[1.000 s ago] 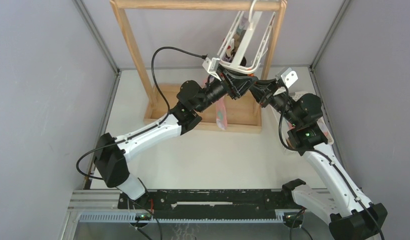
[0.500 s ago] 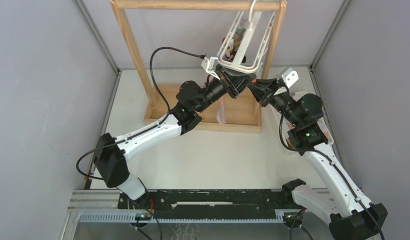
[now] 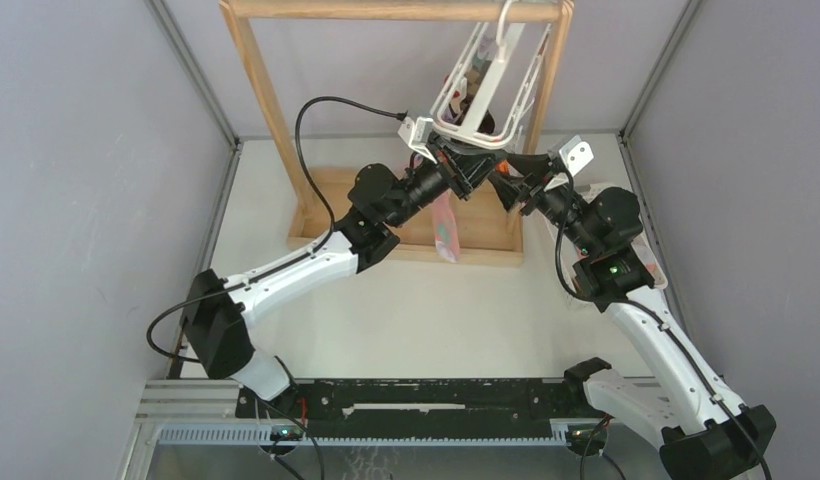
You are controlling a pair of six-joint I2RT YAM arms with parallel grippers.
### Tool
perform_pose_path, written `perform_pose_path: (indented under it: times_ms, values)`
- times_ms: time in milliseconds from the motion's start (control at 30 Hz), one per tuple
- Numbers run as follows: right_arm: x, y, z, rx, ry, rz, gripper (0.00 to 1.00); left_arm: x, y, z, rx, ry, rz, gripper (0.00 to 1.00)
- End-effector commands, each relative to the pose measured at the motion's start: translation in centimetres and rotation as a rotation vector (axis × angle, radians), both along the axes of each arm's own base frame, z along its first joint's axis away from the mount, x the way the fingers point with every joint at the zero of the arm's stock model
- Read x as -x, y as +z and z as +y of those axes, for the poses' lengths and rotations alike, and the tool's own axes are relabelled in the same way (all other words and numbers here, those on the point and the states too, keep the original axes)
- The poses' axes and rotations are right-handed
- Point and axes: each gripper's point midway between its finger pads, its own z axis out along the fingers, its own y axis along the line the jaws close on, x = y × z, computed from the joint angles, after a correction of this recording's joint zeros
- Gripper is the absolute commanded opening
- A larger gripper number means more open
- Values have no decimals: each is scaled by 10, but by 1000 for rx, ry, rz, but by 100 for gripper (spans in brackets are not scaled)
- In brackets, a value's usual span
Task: Clip the socks to the hanger
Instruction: Open the clamp at the hanger.
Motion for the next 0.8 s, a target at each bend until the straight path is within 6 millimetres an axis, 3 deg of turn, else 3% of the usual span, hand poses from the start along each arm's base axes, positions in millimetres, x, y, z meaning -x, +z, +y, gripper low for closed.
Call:
perform_pose_path:
  times_ms: [0, 100, 300, 533, 767]
  values:
    - [-7, 14, -21, -46, -125, -13, 61, 9, 17, 21, 35, 37, -5, 0]
    - [-3, 13, -34, -68, -173, -14, 64, 10, 13, 23, 24, 42, 8, 0]
    - [-1, 8, -79, -169, -353, 27, 64, 11, 1, 27, 9, 49, 37, 0]
    - [-8, -26, -120, -230, -547, 156, 63, 11, -13, 34, 1, 67, 74, 0]
    - [-19, -47, -158, -347, -702, 227, 60, 8, -17, 41, -29, 108, 77, 0]
